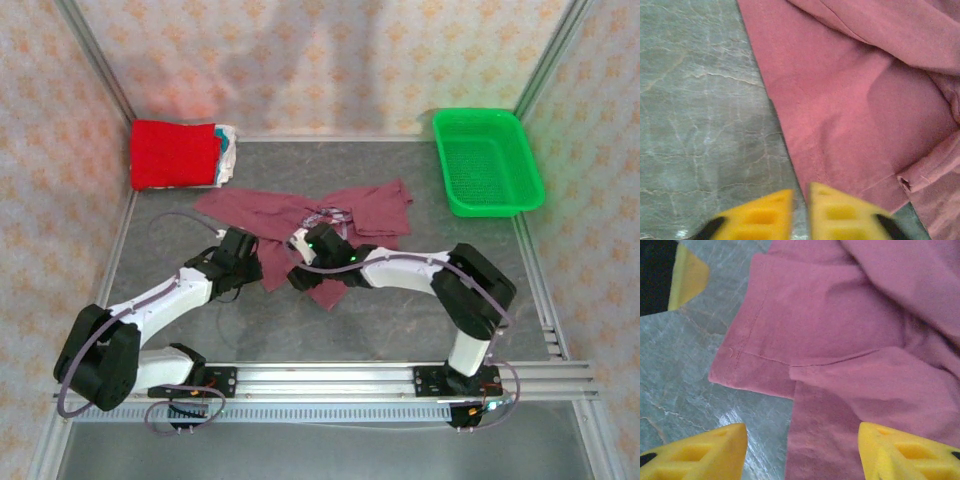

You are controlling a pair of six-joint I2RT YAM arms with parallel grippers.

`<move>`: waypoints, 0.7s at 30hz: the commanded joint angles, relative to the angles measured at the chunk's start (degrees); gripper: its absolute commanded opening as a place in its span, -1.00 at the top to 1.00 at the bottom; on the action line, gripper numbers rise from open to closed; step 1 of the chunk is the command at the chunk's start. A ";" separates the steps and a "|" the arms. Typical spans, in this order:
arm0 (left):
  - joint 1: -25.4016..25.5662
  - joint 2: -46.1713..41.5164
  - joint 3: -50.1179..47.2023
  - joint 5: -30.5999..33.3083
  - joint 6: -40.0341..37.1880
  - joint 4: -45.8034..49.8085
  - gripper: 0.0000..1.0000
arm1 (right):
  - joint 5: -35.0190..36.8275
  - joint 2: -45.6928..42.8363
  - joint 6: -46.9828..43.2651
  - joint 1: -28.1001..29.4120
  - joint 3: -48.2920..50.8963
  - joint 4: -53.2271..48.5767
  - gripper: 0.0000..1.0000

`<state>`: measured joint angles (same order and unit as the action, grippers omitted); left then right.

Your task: Fold and stack the t-shirts

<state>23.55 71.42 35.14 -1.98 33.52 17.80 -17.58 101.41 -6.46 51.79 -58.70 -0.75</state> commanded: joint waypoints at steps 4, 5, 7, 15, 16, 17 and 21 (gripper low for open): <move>0.94 3.26 -0.35 -1.32 -0.20 -0.49 0.55 | 7.17 3.55 -1.94 1.05 -2.07 2.34 -0.22; 0.93 3.46 -0.82 -1.36 0.14 -1.10 0.55 | 7.38 4.14 -1.64 1.10 -2.19 2.75 -0.23; 0.96 4.16 -1.21 -1.78 0.59 -2.04 0.54 | 6.83 5.49 -1.36 1.15 -3.01 2.91 -0.24; 0.97 5.18 -1.21 -2.20 1.11 -2.27 0.53 | 7.16 9.66 1.42 1.96 -5.20 5.36 -0.08; 0.96 4.65 -1.29 -2.24 1.05 -2.01 0.50 | 7.91 9.68 1.99 1.95 -5.12 5.57 0.04; 1.04 4.14 -1.30 -2.39 0.98 -1.86 0.46 | 8.39 9.45 2.26 1.94 -4.95 5.73 0.20; 2.31 2.72 -0.66 -4.17 0.54 -1.65 0.13 | 10.71 6.95 3.33 1.96 -4.22 4.92 0.70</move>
<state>24.69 75.85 34.52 -4.75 34.22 16.08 -10.04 110.28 -4.60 53.47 -62.28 3.20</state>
